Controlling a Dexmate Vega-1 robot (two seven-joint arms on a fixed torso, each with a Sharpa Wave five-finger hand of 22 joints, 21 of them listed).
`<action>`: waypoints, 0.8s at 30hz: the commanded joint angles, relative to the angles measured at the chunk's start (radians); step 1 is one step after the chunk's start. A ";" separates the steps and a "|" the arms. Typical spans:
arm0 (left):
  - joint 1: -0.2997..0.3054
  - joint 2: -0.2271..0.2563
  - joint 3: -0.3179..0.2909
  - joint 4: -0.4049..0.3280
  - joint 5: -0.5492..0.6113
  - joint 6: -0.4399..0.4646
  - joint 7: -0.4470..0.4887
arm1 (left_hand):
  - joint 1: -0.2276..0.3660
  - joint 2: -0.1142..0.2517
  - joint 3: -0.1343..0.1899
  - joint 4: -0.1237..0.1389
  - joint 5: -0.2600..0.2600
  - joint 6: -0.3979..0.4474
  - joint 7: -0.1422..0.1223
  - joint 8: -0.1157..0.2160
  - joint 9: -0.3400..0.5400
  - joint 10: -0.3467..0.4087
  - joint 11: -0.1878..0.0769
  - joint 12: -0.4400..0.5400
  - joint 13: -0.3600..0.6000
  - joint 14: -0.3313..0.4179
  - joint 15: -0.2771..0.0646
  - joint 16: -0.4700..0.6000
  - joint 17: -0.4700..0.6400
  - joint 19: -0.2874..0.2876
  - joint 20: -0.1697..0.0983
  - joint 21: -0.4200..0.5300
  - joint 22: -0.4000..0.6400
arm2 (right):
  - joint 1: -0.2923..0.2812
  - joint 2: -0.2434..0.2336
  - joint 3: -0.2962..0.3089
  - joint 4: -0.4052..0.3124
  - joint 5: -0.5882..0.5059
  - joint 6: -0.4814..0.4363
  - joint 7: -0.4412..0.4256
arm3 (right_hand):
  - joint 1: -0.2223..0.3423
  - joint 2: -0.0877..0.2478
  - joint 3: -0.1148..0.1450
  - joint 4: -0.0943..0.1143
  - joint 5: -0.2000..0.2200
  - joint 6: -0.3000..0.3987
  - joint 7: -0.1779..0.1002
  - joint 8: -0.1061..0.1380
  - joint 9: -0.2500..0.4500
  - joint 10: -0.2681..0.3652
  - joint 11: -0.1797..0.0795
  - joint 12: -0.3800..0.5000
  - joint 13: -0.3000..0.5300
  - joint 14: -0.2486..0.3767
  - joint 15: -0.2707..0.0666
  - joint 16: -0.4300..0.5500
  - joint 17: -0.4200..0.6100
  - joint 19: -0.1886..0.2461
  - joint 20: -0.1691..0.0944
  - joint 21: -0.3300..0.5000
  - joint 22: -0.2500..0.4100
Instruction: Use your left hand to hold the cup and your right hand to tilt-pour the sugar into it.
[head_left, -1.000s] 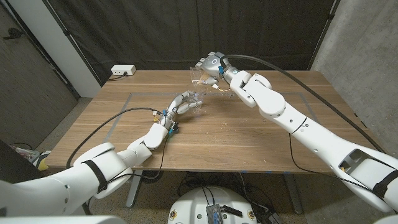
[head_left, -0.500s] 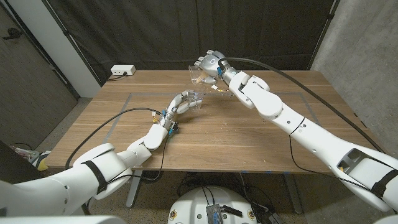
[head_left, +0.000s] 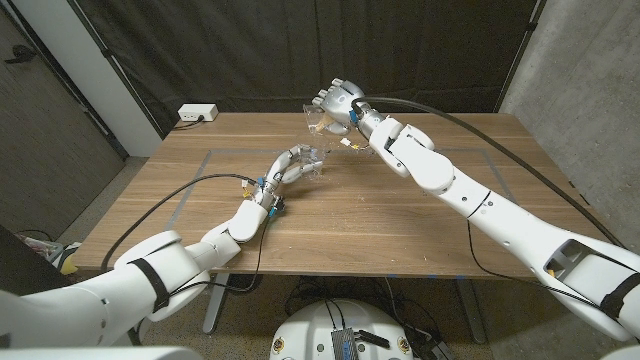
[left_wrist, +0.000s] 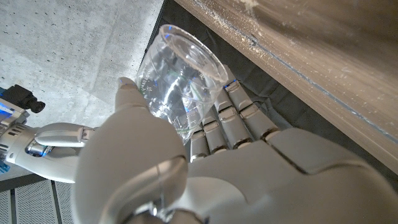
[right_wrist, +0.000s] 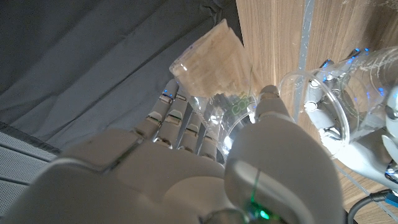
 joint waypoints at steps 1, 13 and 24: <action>0.019 0.010 -0.003 -0.002 0.006 -0.009 0.010 | 0.013 0.006 -0.004 -0.004 0.002 -0.002 -0.005 0.003 0.002 0.007 -0.002 0.001 0.002 0.002 -0.093 -0.006 0.003 0.011 -0.112 0.006 0.001 | 0.001 -0.018 -0.012 0.003 -0.031 0.019 -0.041 | 0.003 -0.012 0.002 -0.007 0.001 0.038 -0.020 0.010 0.004 0.017 -0.006 0.001 0.005 0.016 -0.185 0.014 0.013 0.011 -0.007 0.006 0.005; 0.009 0.012 -0.004 -0.001 0.002 -0.010 -0.005 | 0.017 0.006 -0.005 -0.006 0.001 0.001 -0.011 0.006 0.001 0.010 -0.003 0.001 0.001 0.007 -0.092 -0.007 0.005 0.013 -0.113 0.008 0.000 | 0.019 -0.014 -0.035 0.019 -0.060 0.046 -0.015 | 0.004 -0.017 -0.002 -0.006 -0.003 0.054 -0.033 0.014 0.008 0.028 -0.015 0.002 0.010 0.021 -0.185 0.023 0.028 0.008 -0.021 0.009 0.007; 0.015 0.013 -0.008 0.001 -0.010 -0.010 -0.013 | 0.018 0.008 -0.007 -0.005 0.000 -0.006 -0.023 0.006 -0.001 0.007 -0.013 -0.001 0.002 0.001 -0.095 -0.013 0.006 0.011 -0.115 0.010 -0.001 | 0.037 -0.010 -0.040 0.023 -0.054 0.064 0.008 | 0.000 -0.026 -0.005 -0.005 -0.002 0.071 -0.040 0.019 0.012 0.037 -0.023 0.003 0.016 0.028 -0.184 0.023 0.032 0.001 -0.021 0.010 0.008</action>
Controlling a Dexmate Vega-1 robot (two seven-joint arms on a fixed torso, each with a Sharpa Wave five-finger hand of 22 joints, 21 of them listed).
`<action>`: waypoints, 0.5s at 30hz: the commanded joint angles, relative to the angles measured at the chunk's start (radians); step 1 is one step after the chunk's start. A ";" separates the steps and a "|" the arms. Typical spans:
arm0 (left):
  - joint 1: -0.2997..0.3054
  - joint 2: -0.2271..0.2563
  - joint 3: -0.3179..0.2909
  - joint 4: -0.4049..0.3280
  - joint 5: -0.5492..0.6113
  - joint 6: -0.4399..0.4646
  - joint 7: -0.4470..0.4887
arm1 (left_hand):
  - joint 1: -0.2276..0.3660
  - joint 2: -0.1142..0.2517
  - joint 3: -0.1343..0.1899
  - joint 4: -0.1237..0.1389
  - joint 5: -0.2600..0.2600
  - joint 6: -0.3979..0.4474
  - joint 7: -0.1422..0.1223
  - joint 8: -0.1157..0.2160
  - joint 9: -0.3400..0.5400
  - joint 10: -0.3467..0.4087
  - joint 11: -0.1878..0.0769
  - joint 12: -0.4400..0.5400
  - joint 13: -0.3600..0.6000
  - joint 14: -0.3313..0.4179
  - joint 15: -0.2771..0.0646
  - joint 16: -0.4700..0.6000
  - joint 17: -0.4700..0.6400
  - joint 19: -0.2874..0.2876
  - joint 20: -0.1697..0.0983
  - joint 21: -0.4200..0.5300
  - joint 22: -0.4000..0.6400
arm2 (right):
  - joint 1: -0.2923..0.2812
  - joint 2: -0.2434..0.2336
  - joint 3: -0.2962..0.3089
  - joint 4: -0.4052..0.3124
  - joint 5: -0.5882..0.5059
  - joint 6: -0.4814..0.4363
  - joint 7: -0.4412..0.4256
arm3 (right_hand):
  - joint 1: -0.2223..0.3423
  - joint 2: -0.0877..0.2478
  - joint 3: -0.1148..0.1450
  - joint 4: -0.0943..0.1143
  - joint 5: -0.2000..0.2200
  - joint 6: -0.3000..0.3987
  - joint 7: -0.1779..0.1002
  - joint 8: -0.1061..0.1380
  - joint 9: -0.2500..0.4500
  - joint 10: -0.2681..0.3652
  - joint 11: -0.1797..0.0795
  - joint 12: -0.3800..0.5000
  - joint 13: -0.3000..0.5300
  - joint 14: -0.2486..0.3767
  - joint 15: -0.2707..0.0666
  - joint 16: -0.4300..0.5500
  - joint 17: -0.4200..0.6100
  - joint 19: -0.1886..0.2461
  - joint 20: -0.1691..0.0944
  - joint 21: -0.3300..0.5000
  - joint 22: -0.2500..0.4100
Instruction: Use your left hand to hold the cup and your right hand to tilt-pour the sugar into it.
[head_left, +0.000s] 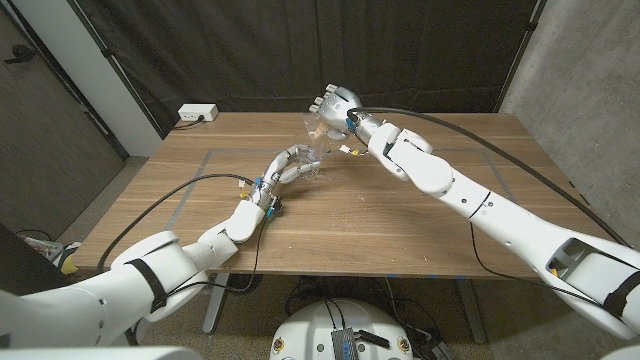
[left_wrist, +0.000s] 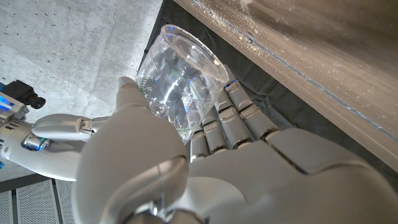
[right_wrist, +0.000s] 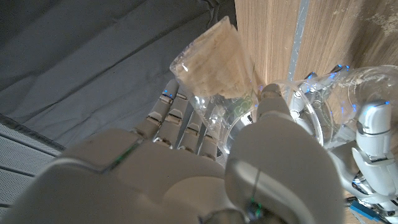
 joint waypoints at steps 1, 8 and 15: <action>0.015 0.004 -0.004 0.001 -0.011 -0.002 -0.007 | 0.010 0.000 -0.003 -0.001 0.000 0.003 -0.008 0.006 0.001 0.002 -0.009 -0.001 0.003 0.003 -0.096 -0.004 0.002 0.012 -0.115 0.007 0.002 | 0.022 0.000 -0.007 0.003 0.000 0.025 0.030 | 0.005 -0.008 -0.001 0.000 0.002 0.050 -0.041 0.007 0.003 0.012 -0.003 0.002 0.005 0.011 -0.180 0.002 0.002 0.001 -0.020 0.005 0.003; 0.015 0.012 0.003 0.002 -0.003 0.002 0.009 | 0.012 0.002 -0.003 -0.002 0.000 0.003 -0.008 0.007 0.001 0.005 -0.011 0.000 0.003 0.004 -0.098 -0.006 0.002 0.011 -0.115 0.008 0.001 | 0.047 0.007 -0.002 -0.014 0.027 0.059 0.097 | -0.003 -0.008 -0.003 0.005 0.003 0.052 -0.041 0.006 0.005 0.015 -0.006 0.002 0.008 0.016 -0.178 0.001 0.002 0.002 -0.019 0.006 0.004; 0.014 0.023 0.023 -0.003 0.034 -0.048 0.062 | 0.018 0.013 0.001 -0.002 0.000 -0.018 -0.011 0.003 0.004 -0.012 -0.010 -0.005 0.007 -0.003 -0.095 -0.011 0.004 0.003 -0.110 0.007 0.001 | 0.060 0.006 0.006 -0.027 0.050 0.087 0.123 | -0.013 -0.010 -0.006 0.010 0.006 0.059 -0.041 0.007 0.006 0.022 -0.012 0.003 0.011 0.021 -0.180 -0.001 0.002 0.001 -0.020 0.008 0.004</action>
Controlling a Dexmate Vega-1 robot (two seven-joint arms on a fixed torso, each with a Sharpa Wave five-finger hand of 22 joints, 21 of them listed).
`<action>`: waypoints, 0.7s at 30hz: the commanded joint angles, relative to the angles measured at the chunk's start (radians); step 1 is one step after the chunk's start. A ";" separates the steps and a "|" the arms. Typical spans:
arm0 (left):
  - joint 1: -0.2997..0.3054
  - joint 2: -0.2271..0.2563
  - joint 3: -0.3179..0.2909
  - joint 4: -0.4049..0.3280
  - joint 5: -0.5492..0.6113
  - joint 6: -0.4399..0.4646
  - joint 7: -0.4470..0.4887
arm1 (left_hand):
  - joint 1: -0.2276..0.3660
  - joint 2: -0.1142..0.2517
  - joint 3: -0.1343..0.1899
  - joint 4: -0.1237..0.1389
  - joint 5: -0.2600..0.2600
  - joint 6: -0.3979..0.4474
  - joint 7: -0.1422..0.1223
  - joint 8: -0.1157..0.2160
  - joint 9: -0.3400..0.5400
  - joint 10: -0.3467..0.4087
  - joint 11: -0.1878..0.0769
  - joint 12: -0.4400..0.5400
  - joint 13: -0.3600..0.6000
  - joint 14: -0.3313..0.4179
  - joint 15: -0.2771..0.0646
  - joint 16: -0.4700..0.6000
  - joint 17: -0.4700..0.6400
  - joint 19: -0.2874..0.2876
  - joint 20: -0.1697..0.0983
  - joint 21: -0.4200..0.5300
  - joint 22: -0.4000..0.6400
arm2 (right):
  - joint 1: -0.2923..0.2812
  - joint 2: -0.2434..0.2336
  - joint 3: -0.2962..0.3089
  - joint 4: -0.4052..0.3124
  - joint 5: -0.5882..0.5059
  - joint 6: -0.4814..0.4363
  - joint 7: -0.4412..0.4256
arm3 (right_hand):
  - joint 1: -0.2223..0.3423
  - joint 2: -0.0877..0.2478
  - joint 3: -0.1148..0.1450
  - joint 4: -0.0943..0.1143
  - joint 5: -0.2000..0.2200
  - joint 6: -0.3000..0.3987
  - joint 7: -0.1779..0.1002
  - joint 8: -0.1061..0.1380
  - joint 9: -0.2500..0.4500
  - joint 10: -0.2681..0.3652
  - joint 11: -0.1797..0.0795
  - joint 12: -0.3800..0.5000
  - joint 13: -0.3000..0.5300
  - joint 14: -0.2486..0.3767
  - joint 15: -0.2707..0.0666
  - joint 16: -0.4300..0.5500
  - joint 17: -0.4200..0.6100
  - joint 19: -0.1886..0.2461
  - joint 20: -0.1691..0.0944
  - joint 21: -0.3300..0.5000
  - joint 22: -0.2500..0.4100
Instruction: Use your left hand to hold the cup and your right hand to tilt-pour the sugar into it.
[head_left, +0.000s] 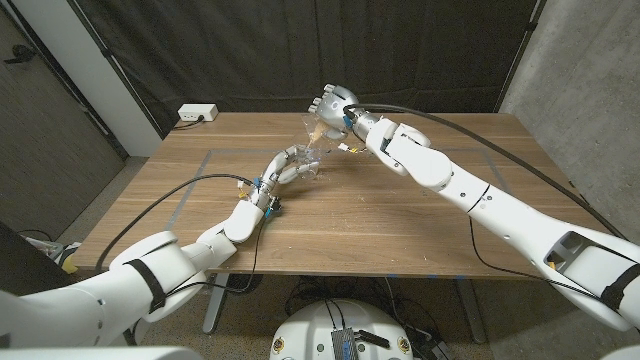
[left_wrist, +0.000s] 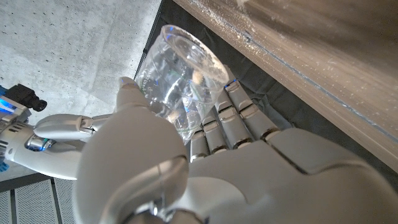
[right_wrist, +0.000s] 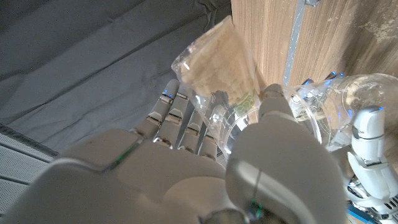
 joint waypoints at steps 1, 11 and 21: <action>0.012 0.013 0.022 -0.003 0.035 -0.044 0.048 | 0.014 0.009 0.001 -0.002 0.001 -0.013 -0.006 0.003 0.005 -0.012 -0.002 -0.005 0.006 -0.002 -0.094 -0.004 0.004 0.003 -0.109 0.003 0.003 | 0.029 0.006 0.011 -0.014 0.036 0.044 0.060 | -0.010 0.002 -0.002 0.005 0.006 0.060 -0.041 0.004 0.005 0.011 0.001 0.003 0.007 0.011 -0.180 -0.001 0.002 0.002 -0.020 0.008 0.004; 0.012 0.013 0.019 0.000 0.012 -0.030 0.022 | 0.017 0.015 0.002 -0.002 0.000 -0.016 -0.005 0.003 0.003 -0.014 -0.001 -0.007 0.004 -0.008 -0.093 -0.010 0.005 -0.004 -0.107 0.003 0.003 | 0.048 0.011 0.002 0.009 0.022 0.047 0.068 | -0.012 -0.001 -0.002 0.004 0.010 0.064 -0.042 0.003 0.006 0.014 -0.001 0.002 0.010 0.015 -0.180 -0.003 0.003 0.004 -0.018 0.010 0.004; 0.005 0.005 0.009 0.002 -0.011 0.007 -0.010 | 0.019 0.017 0.002 -0.002 -0.001 -0.016 -0.005 0.005 0.003 -0.014 -0.005 -0.007 0.006 -0.006 -0.094 -0.013 0.005 -0.005 -0.107 0.005 0.003 | 0.059 0.004 -0.003 0.014 0.014 0.054 0.066 | -0.010 -0.002 0.000 0.003 0.012 0.067 -0.042 0.002 0.007 0.015 0.000 0.001 0.013 0.017 -0.181 -0.005 0.005 0.002 -0.015 0.011 0.004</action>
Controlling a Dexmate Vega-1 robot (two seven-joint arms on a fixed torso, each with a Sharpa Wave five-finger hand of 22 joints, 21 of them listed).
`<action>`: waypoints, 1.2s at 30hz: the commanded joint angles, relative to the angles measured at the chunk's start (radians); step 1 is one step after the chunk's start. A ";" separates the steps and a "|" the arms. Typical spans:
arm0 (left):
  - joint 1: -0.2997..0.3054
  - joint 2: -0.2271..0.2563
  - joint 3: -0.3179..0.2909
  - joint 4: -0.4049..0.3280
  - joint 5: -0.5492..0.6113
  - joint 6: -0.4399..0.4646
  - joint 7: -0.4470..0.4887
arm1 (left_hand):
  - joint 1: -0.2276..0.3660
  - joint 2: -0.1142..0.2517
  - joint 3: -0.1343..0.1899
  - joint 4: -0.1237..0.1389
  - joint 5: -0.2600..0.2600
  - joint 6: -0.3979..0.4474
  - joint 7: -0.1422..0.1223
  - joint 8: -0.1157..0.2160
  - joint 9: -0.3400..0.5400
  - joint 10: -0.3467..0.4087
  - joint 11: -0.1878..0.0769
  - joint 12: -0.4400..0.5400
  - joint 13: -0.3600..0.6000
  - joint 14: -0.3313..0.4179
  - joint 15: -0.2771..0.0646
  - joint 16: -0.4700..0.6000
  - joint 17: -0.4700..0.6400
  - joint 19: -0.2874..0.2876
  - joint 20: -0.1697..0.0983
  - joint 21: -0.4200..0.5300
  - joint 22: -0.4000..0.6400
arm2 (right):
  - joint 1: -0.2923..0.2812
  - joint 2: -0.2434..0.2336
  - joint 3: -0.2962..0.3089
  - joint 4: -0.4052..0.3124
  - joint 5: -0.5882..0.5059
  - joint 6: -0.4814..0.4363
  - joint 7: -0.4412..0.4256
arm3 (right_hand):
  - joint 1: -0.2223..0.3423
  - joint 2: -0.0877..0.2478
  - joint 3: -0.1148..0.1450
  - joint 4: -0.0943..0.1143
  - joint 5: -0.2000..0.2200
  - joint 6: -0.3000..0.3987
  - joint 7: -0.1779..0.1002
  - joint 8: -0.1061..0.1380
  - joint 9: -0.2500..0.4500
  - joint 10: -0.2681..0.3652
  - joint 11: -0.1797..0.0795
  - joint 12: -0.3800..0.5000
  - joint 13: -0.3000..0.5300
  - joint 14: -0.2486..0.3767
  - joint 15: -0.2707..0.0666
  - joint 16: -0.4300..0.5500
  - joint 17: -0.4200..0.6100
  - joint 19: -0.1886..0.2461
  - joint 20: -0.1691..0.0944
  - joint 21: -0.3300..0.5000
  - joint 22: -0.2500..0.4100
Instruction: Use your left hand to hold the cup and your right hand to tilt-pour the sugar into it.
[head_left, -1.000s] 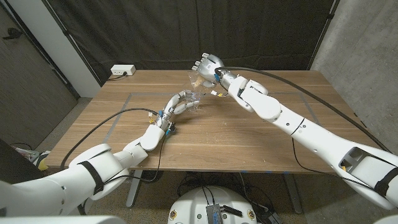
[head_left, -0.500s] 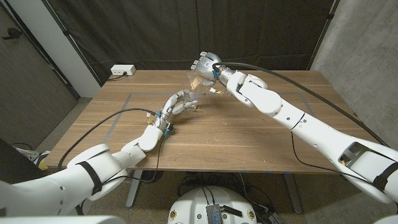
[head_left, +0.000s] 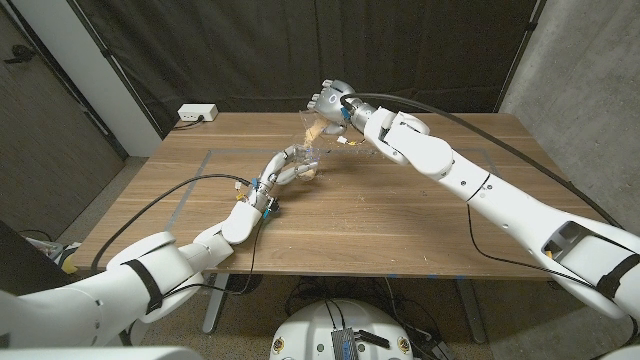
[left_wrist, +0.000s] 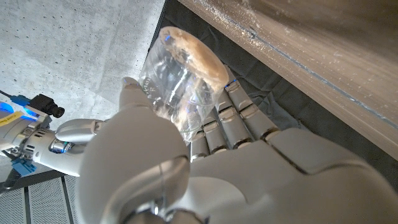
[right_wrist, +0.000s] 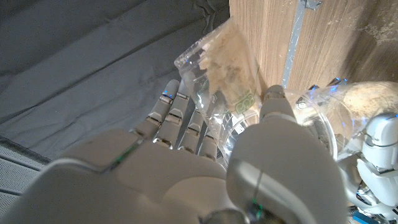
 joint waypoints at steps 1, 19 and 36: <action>0.004 -0.004 -0.006 0.003 -0.020 0.038 -0.024 | 0.007 0.004 0.002 -0.002 -0.001 -0.001 0.001 0.006 0.003 -0.001 -0.003 -0.002 0.001 -0.001 -0.094 -0.003 0.005 -0.005 -0.106 0.006 0.003 | 0.015 -0.009 -0.008 0.007 -0.011 0.011 0.003 | 0.001 0.004 0.000 0.003 0.008 0.058 -0.044 0.005 0.003 0.009 -0.002 0.000 0.004 0.007 -0.184 -0.001 0.001 0.001 -0.014 0.007 0.004; -0.007 -0.010 -0.002 0.004 -0.024 0.070 -0.019 | 0.007 0.014 0.004 0.001 -0.003 -0.006 0.001 0.010 0.008 0.000 0.002 0.000 0.005 -0.002 -0.094 -0.010 0.008 -0.013 -0.101 0.009 0.003 | 0.010 -0.021 0.003 0.006 -0.008 0.013 -0.004 | 0.001 0.005 0.003 0.002 0.010 0.064 -0.044 0.003 0.005 0.014 -0.006 -0.002 0.010 0.009 -0.184 -0.005 0.005 -0.007 -0.010 0.007 0.004; -0.018 -0.010 -0.007 0.005 -0.035 0.090 -0.033 | 0.008 0.019 0.003 0.003 -0.004 -0.008 0.000 0.013 0.009 -0.002 -0.001 -0.001 0.007 -0.002 -0.093 -0.015 0.012 -0.017 -0.101 0.014 0.003 | 0.023 -0.020 -0.006 0.017 -0.022 0.009 -0.009 | 0.003 0.004 0.006 0.000 0.011 0.079 -0.044 0.004 0.006 0.020 -0.009 -0.004 0.015 0.009 -0.185 -0.009 0.009 -0.010 -0.010 0.008 0.004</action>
